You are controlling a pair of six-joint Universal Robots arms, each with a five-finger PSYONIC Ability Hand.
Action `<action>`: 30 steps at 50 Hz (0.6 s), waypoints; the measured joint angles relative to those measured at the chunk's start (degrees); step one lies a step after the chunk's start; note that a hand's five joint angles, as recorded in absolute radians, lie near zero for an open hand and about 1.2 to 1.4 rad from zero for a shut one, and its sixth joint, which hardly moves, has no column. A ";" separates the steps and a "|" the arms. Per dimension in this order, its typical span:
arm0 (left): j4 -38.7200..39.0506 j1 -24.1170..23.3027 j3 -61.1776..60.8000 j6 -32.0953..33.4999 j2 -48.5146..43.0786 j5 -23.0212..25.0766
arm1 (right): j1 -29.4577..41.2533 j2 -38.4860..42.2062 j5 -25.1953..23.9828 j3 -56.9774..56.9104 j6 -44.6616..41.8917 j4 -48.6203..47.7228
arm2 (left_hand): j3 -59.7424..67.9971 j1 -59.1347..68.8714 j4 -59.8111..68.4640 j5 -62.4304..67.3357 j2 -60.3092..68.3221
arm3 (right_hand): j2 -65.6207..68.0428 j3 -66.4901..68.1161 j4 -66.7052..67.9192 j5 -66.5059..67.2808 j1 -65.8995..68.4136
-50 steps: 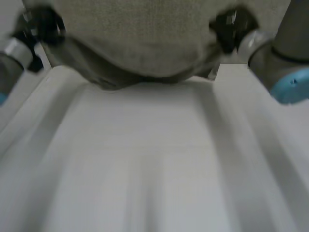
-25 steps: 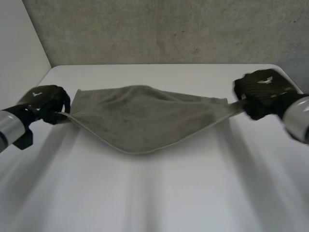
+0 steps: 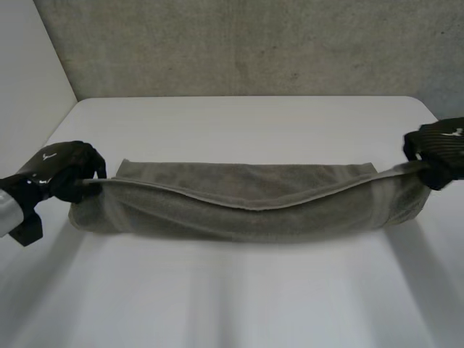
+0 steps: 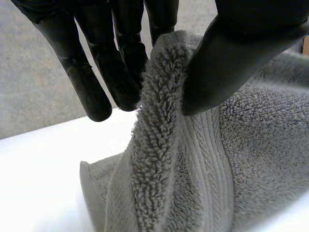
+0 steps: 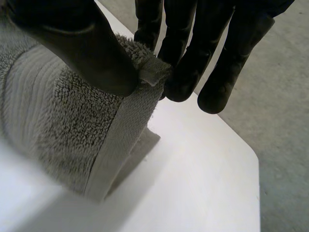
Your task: Fold the towel.
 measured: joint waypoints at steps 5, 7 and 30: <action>0.05 -2.80 7.33 -0.39 -8.08 -3.02 | 6.11 6.91 6.18 -4.61 1.31 -2.68 | 0.00 0.00 0.00 0.00 0.01 | 0.08 0.00 0.00 0.00 0.00; -0.02 -3.73 10.35 -0.69 -11.02 -4.13 | 7.48 9.18 8.04 -6.33 1.65 -3.45 | 0.00 0.00 0.00 0.00 0.01 | 0.08 0.00 0.00 0.00 0.00; -1.05 -13.10 44.41 -2.39 -37.67 -12.63 | 13.31 32.14 21.22 -27.78 4.85 -12.02 | 0.00 0.00 0.00 0.00 0.01 | 0.08 0.00 0.01 0.00 0.00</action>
